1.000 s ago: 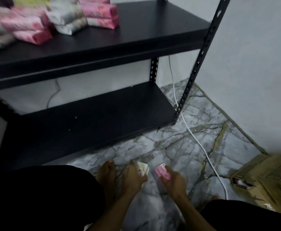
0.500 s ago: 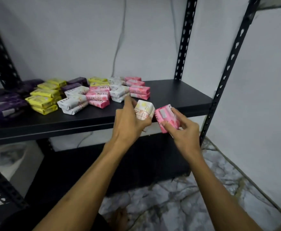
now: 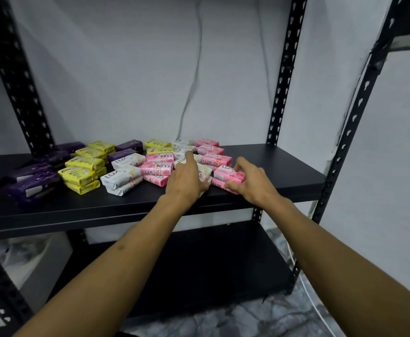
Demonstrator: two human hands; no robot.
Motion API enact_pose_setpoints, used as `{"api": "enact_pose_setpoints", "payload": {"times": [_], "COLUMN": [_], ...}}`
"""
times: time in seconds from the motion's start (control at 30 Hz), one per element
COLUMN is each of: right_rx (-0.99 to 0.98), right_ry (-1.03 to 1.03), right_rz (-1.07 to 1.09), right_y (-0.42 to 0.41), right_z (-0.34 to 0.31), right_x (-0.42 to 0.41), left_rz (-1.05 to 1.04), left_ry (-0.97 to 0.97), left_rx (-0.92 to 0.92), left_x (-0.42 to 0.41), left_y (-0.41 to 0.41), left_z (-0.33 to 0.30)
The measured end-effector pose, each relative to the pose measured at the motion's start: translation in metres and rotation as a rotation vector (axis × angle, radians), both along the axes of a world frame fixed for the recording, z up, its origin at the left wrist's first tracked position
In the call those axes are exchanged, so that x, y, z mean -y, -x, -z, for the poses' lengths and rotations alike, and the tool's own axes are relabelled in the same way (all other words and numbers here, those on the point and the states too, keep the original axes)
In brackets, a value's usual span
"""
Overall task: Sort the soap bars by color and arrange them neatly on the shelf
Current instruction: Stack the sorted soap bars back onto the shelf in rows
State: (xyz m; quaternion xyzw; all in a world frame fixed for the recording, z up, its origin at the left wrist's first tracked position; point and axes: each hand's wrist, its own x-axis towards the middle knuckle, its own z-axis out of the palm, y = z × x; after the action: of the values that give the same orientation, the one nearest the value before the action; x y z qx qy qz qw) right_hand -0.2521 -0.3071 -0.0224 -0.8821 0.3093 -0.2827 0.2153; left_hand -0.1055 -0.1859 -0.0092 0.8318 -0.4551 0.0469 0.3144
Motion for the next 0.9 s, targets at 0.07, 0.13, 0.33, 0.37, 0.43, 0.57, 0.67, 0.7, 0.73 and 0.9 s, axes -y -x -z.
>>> {"api": "enact_pose_setpoints", "payload": {"times": [0.07, 0.13, 0.33, 0.37, 0.43, 0.57, 0.67, 0.7, 0.73, 0.9], "right_rx": [0.011, 0.036, 0.096, 0.103, 0.117, 0.157, 0.174, 0.176, 0.176, 0.194], "right_ry": [0.003, -0.004, 0.013, 0.016, 0.029, 0.038, 0.052, 0.058, 0.062, 0.045], "right_rz": [-0.007, -0.011, 0.035, 0.04, 0.052, 0.088, 0.109, 0.117, 0.126, 0.146], "right_y": [-0.004, -0.009, -0.024, -0.025, -0.029, -0.037, -0.042, -0.043, -0.044, -0.047], "right_z": [0.002, 0.004, 0.015, 0.017, 0.022, 0.03, 0.034, 0.035, 0.036, 0.037], "right_x": [0.006, 0.01, 0.016, 0.017, 0.019, 0.021, 0.024, 0.025, 0.026, 0.028], "left_rz": [-0.01, -0.005, 0.026, 0.028, 0.044, 0.133, 0.161, 0.157, 0.149, 0.106], "left_ry": [0.018, 0.053, 0.189, 0.22, 0.272, 0.296, 0.302, 0.297, 0.285, 0.258], "left_rx": [0.022, 0.05, 0.119, 0.1, 0.087, 0.066, 0.073, 0.083, 0.097, 0.094], "left_x": [0.003, 0.004, -0.001, -0.002, -0.003, -0.003, -0.001, 0.0, 0.001, 0.002], "left_y": [-0.004, -0.009, -0.02, -0.021, -0.024, -0.033, -0.039, -0.04, -0.04, -0.039], "left_z": [0.005, 0.009, 0.032, 0.036, 0.042, 0.053, 0.057, 0.057, 0.056, 0.059]}}
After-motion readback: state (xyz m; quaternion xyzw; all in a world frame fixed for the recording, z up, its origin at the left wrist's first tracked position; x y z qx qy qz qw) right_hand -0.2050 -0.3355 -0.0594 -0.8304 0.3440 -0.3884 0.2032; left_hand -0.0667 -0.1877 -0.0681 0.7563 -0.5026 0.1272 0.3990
